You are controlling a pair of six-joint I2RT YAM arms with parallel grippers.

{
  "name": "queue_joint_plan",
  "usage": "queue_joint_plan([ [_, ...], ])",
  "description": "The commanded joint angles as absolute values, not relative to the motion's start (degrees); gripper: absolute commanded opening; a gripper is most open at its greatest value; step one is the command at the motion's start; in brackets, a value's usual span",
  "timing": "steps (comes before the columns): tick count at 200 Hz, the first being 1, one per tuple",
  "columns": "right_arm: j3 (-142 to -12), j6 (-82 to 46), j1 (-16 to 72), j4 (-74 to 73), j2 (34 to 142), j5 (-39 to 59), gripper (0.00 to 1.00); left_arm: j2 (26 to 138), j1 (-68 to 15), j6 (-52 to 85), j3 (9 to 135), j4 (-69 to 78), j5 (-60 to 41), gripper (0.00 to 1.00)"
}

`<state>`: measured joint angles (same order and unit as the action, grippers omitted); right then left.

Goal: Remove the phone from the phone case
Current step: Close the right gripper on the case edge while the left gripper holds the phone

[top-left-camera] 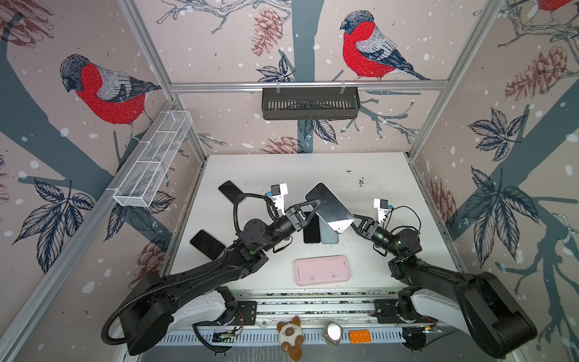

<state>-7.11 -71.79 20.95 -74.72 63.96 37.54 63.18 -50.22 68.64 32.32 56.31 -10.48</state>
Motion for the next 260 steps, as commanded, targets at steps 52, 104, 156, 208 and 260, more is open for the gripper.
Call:
queue_joint_plan([
  [52,-7.61,-63.28,20.46,-56.55,43.69,36.56,0.61,61.34,-50.27,68.11,33.12,53.77,-7.66,0.00],
  [104,-7.24,-64.28,20.52,-55.67,37.90,38.54,0.66,63.09,-50.26,68.60,33.57,54.27,-8.00,0.00],
  [156,-6.61,-64.86,22.47,-57.99,37.97,38.30,0.67,63.28,-50.27,68.38,33.39,54.75,-7.98,0.00],
  [208,-6.74,-64.15,25.08,-58.73,39.18,36.91,0.67,63.96,-50.27,68.54,33.05,55.80,-8.17,0.00],
  [260,-7.16,-63.72,26.17,-59.70,41.47,35.86,0.67,64.60,-50.36,68.65,33.17,57.04,-8.96,0.00],
])
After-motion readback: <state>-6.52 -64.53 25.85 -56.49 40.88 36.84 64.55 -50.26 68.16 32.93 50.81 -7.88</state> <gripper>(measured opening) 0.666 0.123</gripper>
